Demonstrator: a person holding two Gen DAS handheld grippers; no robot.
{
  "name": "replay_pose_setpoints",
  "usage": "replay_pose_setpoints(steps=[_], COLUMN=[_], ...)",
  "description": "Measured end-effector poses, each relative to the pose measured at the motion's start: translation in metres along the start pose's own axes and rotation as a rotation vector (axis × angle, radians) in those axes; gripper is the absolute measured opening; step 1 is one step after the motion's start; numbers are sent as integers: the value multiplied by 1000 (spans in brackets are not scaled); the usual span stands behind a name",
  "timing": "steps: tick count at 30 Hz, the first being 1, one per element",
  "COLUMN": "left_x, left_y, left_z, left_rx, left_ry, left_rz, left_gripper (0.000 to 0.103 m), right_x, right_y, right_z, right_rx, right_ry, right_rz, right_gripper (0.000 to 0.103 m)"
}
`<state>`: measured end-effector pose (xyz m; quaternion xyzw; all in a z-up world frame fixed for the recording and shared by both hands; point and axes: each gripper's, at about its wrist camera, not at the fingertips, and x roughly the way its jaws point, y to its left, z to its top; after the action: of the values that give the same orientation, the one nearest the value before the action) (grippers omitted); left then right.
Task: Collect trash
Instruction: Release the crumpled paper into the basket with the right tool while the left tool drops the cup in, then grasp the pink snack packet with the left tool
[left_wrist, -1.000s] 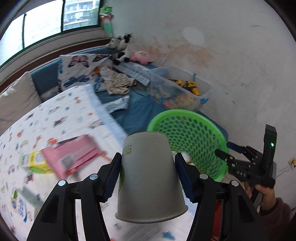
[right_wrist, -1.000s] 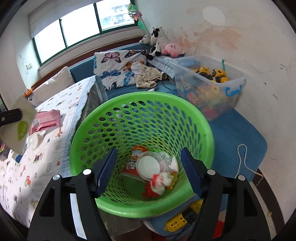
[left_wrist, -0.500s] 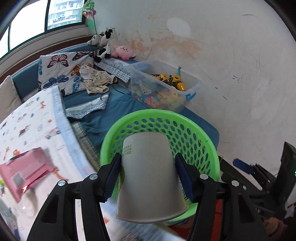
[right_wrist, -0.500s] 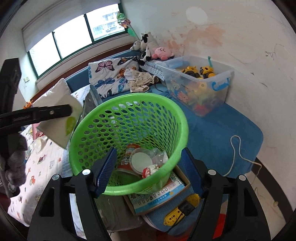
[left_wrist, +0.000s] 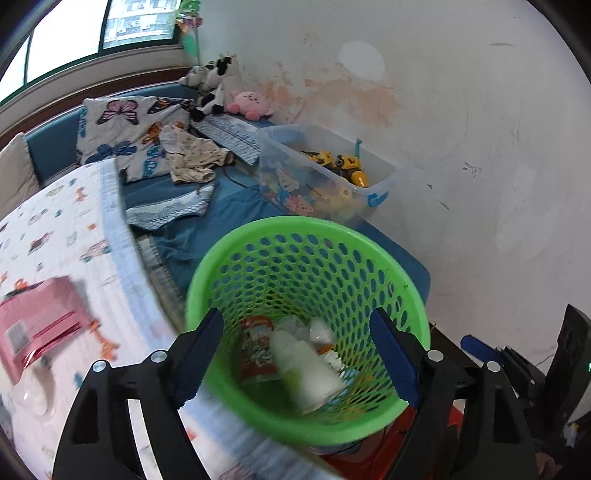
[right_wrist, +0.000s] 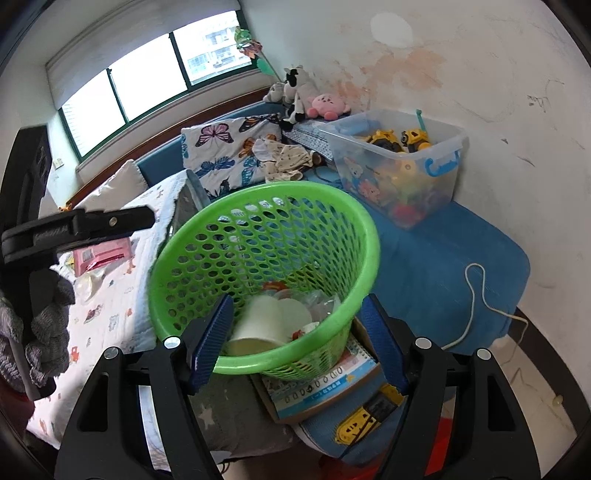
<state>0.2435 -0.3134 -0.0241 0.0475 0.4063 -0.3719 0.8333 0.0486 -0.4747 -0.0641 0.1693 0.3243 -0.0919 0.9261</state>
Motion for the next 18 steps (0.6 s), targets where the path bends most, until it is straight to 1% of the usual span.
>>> replay_pose_setpoints(steps=[7, 12, 18], left_x=[-37, -59, -88], left_y=[46, 85, 132], left_z=[-29, -48, -61], left_rx=[-72, -140, -219], left_ry=[-22, -38, -72], left_rz=[59, 123, 200], left_gripper=[79, 79, 78], right_x=[3, 9, 18], right_y=[23, 48, 79], right_z=[4, 9, 11], right_rx=[-41, -76, -128], right_ry=[5, 6, 22], right_rz=[40, 76, 113], right_gripper=[74, 75, 75])
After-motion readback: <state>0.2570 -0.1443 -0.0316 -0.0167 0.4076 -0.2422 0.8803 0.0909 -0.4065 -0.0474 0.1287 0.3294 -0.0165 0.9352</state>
